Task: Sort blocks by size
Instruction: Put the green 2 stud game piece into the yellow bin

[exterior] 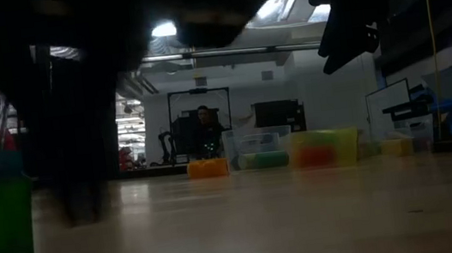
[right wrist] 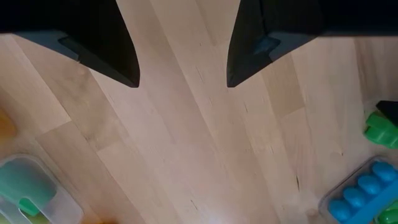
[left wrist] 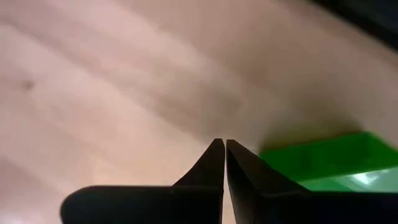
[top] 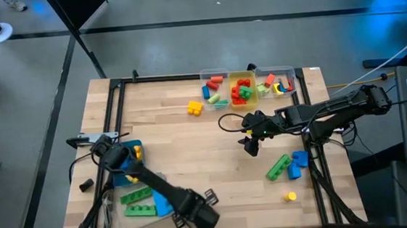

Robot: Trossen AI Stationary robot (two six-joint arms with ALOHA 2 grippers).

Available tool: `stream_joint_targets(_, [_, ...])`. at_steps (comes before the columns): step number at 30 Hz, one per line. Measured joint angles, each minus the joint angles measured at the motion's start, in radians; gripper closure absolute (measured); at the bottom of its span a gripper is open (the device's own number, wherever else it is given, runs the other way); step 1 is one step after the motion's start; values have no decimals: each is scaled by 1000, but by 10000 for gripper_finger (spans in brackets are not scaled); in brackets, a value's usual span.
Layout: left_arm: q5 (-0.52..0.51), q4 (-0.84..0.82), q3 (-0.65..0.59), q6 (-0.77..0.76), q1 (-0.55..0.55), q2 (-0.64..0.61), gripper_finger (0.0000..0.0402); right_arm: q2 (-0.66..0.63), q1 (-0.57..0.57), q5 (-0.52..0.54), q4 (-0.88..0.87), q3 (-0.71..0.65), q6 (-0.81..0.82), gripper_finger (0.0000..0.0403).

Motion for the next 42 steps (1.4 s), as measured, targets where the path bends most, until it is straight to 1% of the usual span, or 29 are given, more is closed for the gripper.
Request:
stream_joint_targets(5, [-1,3,0,-5,21,-2,400,0,0,0,0,0,0,162])
stream_joint_targets(10, [11,9,0,-8,-2,-41,400,0,0,0,0,0,0,162])
stream_joint_targets(12, [12,-1,7,-31,-8,-62,400,0,0,0,0,0,0,162])
stream_joint_targets(14, [41,-14,13,-58,-8,-79,400,0,0,0,0,0,0,162])
stream_joint_targets(17, [147,-22,18,-85,-11,-96,401,0,0,0,0,0,0,162])
stream_joint_targets(19, [190,-27,19,-124,-28,-95,400,0,0,0,0,0,0,162])
stream_joint_targets(23, [237,-52,12,-136,-73,-87,401,0,0,0,0,0,0,162])
stream_joint_targets(27, [233,-61,11,-91,-108,-87,401,0,0,0,0,0,0,162])
stream_joint_targets(31, [171,-75,11,-74,-124,-79,401,0,0,0,1,0,0,162])
stream_joint_targets(33, [147,-77,11,-68,-124,-67,401,0,0,0,1,0,0,162])
stream_joint_targets(37, [116,-73,11,5,-118,-47,401,0,0,0,2,0,0,162])
stream_joint_targets(42, [108,-90,11,50,-109,-9,401,0,0,0,1,0,0,162])
